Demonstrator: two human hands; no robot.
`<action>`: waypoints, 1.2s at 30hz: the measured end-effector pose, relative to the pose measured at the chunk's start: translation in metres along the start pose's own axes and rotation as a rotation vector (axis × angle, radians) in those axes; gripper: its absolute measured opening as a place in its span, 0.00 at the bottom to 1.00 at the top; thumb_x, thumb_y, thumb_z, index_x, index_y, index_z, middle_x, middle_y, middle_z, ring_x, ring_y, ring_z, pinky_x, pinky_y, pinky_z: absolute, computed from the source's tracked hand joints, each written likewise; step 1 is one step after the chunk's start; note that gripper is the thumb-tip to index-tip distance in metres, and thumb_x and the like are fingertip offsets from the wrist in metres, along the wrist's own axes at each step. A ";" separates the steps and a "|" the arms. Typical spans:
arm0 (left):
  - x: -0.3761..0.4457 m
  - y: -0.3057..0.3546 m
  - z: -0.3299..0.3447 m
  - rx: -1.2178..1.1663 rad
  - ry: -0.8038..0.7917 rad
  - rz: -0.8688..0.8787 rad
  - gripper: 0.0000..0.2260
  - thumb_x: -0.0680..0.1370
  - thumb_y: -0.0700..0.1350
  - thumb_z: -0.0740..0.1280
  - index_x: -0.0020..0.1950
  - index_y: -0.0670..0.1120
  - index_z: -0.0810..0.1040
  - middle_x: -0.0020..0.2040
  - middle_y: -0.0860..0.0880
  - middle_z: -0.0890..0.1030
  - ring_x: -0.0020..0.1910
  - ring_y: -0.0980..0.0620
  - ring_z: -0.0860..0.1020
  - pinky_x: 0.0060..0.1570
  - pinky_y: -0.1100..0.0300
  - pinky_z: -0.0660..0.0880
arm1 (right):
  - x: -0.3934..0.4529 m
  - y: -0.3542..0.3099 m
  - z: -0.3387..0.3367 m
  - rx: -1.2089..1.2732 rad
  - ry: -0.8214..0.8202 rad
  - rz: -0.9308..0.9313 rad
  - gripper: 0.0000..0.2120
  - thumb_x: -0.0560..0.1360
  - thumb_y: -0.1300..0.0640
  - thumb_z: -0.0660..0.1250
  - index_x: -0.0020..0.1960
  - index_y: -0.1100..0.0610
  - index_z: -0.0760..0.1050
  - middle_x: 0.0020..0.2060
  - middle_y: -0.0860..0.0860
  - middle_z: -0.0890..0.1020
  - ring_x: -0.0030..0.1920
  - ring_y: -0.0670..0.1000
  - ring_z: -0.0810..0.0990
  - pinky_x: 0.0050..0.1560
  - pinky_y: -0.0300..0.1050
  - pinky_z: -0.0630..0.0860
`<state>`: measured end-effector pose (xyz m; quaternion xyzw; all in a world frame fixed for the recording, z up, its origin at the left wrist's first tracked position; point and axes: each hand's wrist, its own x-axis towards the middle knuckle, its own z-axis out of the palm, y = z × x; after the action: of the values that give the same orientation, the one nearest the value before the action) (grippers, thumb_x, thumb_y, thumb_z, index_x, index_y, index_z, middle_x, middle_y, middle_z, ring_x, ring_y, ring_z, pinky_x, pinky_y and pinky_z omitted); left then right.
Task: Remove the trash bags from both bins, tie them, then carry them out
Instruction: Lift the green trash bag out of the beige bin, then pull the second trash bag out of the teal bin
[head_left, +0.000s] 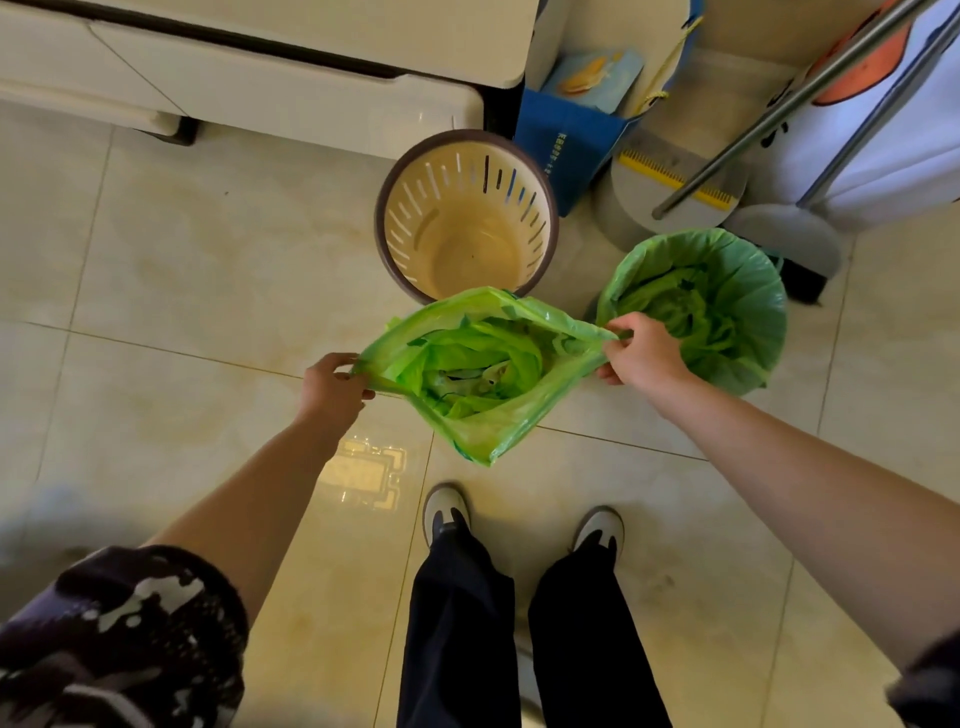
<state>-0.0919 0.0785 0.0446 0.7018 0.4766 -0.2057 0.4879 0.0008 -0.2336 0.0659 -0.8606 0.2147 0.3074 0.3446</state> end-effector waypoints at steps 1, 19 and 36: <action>0.000 -0.001 0.001 -0.004 -0.010 -0.007 0.16 0.78 0.37 0.64 0.66 0.44 0.72 0.50 0.42 0.80 0.46 0.44 0.81 0.52 0.50 0.77 | 0.001 0.002 0.001 0.018 -0.018 0.014 0.15 0.78 0.62 0.62 0.64 0.59 0.71 0.49 0.58 0.81 0.34 0.50 0.82 0.36 0.42 0.81; -0.030 -0.012 0.027 0.701 0.192 0.201 0.15 0.77 0.41 0.61 0.63 0.42 0.75 0.55 0.40 0.81 0.48 0.40 0.77 0.40 0.55 0.68 | -0.019 0.040 0.017 0.112 -0.201 0.055 0.13 0.75 0.60 0.68 0.59 0.60 0.73 0.46 0.58 0.83 0.42 0.54 0.84 0.39 0.47 0.82; -0.090 0.030 0.168 0.357 0.137 0.394 0.10 0.76 0.41 0.62 0.55 0.44 0.79 0.49 0.46 0.81 0.42 0.44 0.78 0.43 0.51 0.78 | 0.000 0.144 -0.095 0.350 -0.141 0.225 0.07 0.78 0.61 0.63 0.54 0.63 0.75 0.37 0.55 0.80 0.37 0.53 0.79 0.42 0.47 0.79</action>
<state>-0.0772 -0.1140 0.0534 0.8683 0.3188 -0.1394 0.3535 -0.0462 -0.3989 0.0540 -0.7346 0.3350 0.3615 0.4664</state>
